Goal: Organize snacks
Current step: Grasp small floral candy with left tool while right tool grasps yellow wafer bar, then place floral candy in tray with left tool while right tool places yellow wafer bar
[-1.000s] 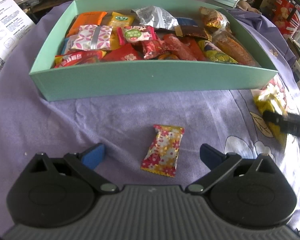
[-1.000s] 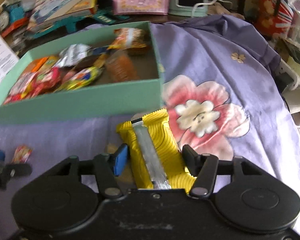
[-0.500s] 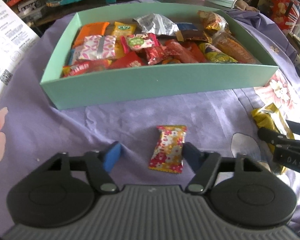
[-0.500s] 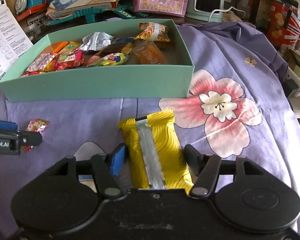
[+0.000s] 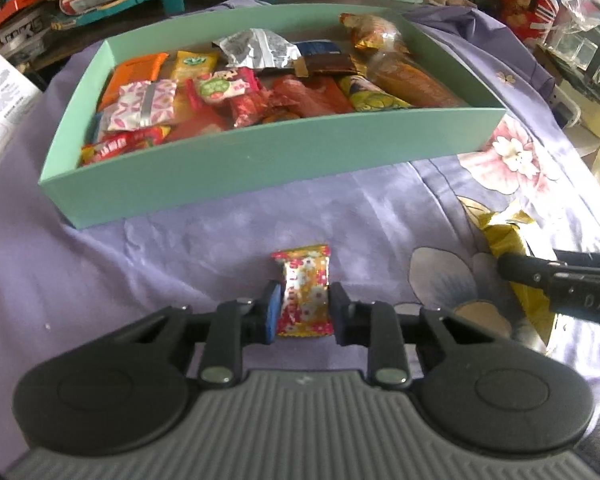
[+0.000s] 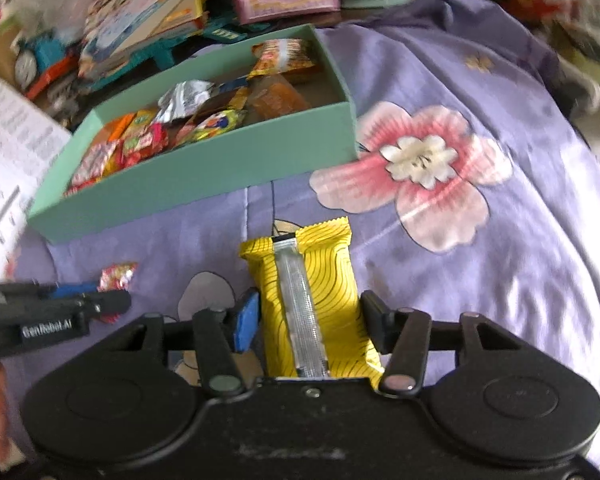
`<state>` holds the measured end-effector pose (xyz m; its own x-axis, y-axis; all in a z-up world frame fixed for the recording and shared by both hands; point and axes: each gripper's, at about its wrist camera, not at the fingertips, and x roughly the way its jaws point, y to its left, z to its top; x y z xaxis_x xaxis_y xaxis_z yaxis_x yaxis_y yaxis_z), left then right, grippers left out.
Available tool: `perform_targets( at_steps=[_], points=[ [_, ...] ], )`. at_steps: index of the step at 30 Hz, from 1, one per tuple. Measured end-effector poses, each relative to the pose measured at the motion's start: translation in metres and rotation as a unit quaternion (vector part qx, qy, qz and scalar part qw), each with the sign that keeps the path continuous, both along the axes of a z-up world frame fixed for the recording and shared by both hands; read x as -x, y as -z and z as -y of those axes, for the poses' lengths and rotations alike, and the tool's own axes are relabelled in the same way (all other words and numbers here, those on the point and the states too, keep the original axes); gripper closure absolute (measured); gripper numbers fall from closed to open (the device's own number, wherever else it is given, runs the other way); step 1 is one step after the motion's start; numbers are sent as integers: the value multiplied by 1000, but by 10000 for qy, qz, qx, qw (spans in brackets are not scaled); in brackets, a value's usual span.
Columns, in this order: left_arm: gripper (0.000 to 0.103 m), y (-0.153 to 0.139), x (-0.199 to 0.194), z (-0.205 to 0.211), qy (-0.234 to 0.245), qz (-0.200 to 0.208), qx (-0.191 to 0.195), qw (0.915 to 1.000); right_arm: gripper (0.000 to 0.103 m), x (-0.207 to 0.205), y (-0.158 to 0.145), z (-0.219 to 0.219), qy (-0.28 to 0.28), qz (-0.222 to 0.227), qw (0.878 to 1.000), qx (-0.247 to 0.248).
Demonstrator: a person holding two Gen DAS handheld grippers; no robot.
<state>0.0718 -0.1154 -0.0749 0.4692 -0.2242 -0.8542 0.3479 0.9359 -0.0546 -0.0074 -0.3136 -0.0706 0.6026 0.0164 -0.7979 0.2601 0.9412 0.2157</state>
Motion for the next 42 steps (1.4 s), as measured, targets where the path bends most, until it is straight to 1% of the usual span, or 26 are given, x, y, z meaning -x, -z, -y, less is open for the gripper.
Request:
perform_targets(
  at_steps=[2,5,11,17,22,27,33,38,42],
  points=[
    [79,-4,2,-2,-9,9,31,10000,50,4,-3,7,108,-6,9998,-162],
    [79,-18,5,-7,-15,98,177,9998,50,7,-15,12,176,114,9996,-176],
    [79,-58,-4,-14,-52,463,487,9977,50,-3,-55,20,205,627,9975,-239],
    [79,-91,-35,-15,-180,843,594,9945,50,-41,-93,23,142,1072,9933,-398],
    [79,-109,-69,-6,-242,1033,622,9924,50,-83,-103,20,98,1193,9917,-474],
    [79,-109,-100,4,-266,995,637,9926,50,-120,-100,16,134,1211,9914,-485],
    [79,-89,-127,15,-233,765,582,9951,50,-162,-85,8,29,1116,9930,-392],
    [79,-76,-139,21,-213,639,549,9962,49,-178,-75,3,-27,1047,9939,-333],
    [79,-71,-144,23,-203,594,529,9966,49,-182,-70,3,-26,1022,9943,-291]
  ],
)
